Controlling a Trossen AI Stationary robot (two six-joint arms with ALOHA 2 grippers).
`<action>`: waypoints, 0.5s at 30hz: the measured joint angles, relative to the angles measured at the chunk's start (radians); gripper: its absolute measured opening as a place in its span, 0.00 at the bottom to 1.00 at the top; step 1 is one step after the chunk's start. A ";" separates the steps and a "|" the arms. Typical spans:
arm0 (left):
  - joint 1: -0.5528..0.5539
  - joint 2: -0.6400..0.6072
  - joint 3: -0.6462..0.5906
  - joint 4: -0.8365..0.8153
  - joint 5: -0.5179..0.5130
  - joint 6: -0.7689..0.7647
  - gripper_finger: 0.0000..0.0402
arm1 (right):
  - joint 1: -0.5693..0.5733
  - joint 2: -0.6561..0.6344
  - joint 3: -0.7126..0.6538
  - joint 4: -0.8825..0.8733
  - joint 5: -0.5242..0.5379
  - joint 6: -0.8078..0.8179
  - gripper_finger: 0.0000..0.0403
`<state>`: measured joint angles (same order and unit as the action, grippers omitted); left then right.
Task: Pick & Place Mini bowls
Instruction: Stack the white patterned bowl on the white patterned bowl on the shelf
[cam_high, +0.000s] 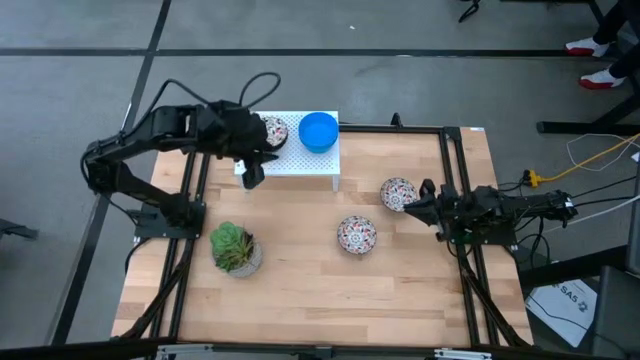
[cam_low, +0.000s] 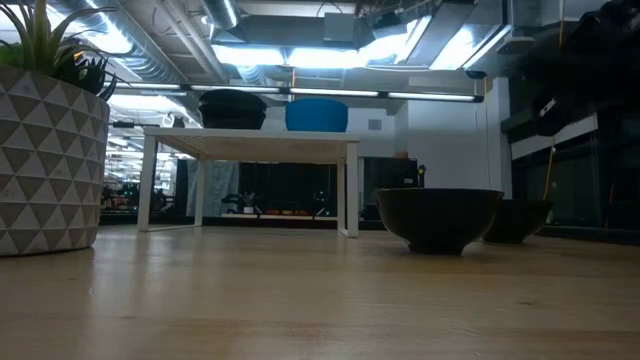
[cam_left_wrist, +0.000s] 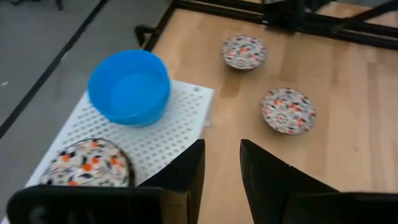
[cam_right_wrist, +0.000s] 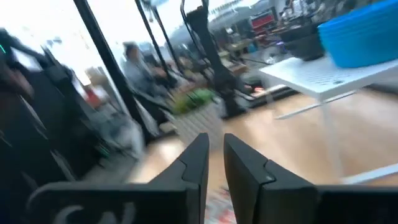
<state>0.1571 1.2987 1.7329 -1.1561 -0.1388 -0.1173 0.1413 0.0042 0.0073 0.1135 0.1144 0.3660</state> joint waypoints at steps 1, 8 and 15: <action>-0.016 0.000 0.000 0.000 0.000 0.000 0.24 | 0.000 0.000 0.000 0.020 -0.005 0.065 0.13; -0.113 0.000 0.000 0.000 0.000 -0.012 0.23 | 0.000 0.000 0.000 0.169 0.145 0.444 0.13; -0.187 0.000 0.000 0.001 -0.032 -0.065 0.22 | 0.000 0.005 0.000 0.151 0.154 0.449 0.13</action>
<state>-0.0301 1.2991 1.7329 -1.1551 -0.1712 -0.1827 0.1415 0.0090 0.0074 0.2643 0.2683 0.8148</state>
